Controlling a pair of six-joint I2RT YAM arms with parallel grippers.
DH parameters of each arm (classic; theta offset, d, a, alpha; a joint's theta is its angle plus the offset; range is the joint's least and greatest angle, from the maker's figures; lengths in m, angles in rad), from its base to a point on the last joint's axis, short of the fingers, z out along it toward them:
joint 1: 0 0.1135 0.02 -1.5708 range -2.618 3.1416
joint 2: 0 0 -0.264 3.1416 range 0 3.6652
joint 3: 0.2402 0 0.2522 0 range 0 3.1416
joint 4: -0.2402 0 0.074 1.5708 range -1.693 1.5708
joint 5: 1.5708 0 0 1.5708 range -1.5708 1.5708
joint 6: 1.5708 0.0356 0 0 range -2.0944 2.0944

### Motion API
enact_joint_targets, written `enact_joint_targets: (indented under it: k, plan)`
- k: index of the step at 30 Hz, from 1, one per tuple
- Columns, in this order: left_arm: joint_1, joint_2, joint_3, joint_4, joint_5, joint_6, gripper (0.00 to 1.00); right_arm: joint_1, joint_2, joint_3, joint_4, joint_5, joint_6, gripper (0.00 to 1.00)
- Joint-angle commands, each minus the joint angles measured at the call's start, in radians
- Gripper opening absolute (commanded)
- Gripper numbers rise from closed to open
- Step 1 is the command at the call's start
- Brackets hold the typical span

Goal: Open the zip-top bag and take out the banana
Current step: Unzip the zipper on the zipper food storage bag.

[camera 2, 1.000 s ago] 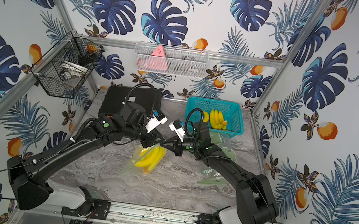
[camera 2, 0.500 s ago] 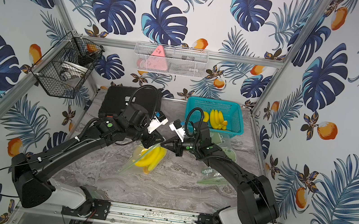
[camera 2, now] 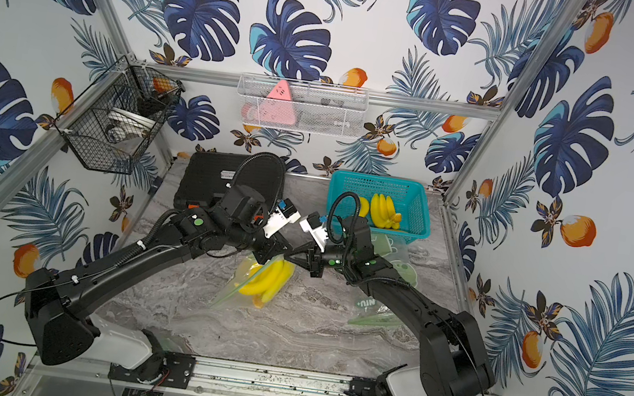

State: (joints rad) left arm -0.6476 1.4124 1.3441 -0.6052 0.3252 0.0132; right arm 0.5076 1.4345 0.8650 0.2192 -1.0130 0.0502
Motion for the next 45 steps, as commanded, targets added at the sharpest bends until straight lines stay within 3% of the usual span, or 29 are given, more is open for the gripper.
enact_joint_targets:
  k: [1,4,13,45]
  plan:
    - [-0.001,-0.015,-0.009,0.014,-0.016,-0.010,0.06,-0.011,-0.012,-0.016,0.099,0.035,0.058,0.00]
    - [0.000,-0.021,-0.019,0.019,-0.017,-0.015,0.06,-0.029,-0.013,-0.046,0.199,0.035,0.128,0.00]
    - [-0.001,-0.009,-0.020,0.016,-0.023,-0.019,0.04,-0.035,-0.010,-0.042,0.223,0.043,0.169,0.00]
    - [0.000,-0.040,-0.040,0.077,-0.048,-0.024,0.31,-0.033,0.024,-0.013,0.192,-0.028,0.171,0.00]
